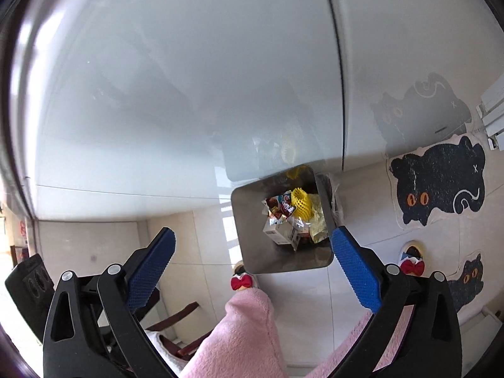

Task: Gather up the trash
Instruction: 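Grasp the clear plastic bag with the left tool while the right tool grasps the yellow soap packet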

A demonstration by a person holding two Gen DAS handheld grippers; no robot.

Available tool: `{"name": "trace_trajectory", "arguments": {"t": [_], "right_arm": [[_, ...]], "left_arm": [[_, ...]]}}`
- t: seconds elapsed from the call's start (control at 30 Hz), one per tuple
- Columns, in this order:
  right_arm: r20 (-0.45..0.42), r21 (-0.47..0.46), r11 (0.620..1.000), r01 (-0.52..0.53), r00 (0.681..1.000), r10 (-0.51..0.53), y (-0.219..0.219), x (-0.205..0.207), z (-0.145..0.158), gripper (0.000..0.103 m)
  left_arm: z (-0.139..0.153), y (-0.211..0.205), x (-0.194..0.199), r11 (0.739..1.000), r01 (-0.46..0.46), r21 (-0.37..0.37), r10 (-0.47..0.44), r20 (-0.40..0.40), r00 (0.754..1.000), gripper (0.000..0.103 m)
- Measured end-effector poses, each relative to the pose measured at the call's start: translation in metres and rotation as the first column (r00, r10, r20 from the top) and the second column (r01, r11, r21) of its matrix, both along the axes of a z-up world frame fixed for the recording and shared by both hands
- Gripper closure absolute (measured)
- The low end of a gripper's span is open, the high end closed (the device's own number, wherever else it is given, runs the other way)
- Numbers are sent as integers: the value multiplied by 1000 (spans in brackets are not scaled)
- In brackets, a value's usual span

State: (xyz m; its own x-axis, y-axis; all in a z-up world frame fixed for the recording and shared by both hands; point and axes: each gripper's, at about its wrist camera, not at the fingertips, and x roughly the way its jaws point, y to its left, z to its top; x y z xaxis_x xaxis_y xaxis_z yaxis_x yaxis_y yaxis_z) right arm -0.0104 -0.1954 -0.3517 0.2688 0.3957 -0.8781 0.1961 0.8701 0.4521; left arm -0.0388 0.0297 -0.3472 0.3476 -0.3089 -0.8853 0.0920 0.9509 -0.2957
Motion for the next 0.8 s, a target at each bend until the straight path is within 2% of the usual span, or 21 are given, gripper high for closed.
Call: {"name": "trace_trajectory", "arguments": {"t": [0.1,0.23,0.3,0.43,0.57,0.7,0.8], "right_arm": [[64,-16,1000,-27,998,28,-9,-10,48,3],[185,-37,999,-18,982,24,-23,-18,112,3],[260,-59,998,-6,965,21,-31,-19,143,3],[414,-152,988,20,909,45,-39,-14,195,3],[488,-198,980,32,870,70,-45,9,225,3],[525,-203,978,49,848,66,-46,33,242,3],[530,-215,975,48,844,75,-39,53,246,3]], "left_arm": [[52,-5,-6,999,39,11,-40,89,995,8],[111,-9,-5,997,76,20,-79,205,976,8],[135,-8,-2,997,78,3,-76,251,965,8],[176,-7,5,997,76,-30,-62,328,943,8],[206,-5,21,996,75,-37,-55,387,921,8],[228,6,45,998,48,-39,-27,427,904,8],[236,15,65,1000,17,-18,-7,435,900,8]]}}
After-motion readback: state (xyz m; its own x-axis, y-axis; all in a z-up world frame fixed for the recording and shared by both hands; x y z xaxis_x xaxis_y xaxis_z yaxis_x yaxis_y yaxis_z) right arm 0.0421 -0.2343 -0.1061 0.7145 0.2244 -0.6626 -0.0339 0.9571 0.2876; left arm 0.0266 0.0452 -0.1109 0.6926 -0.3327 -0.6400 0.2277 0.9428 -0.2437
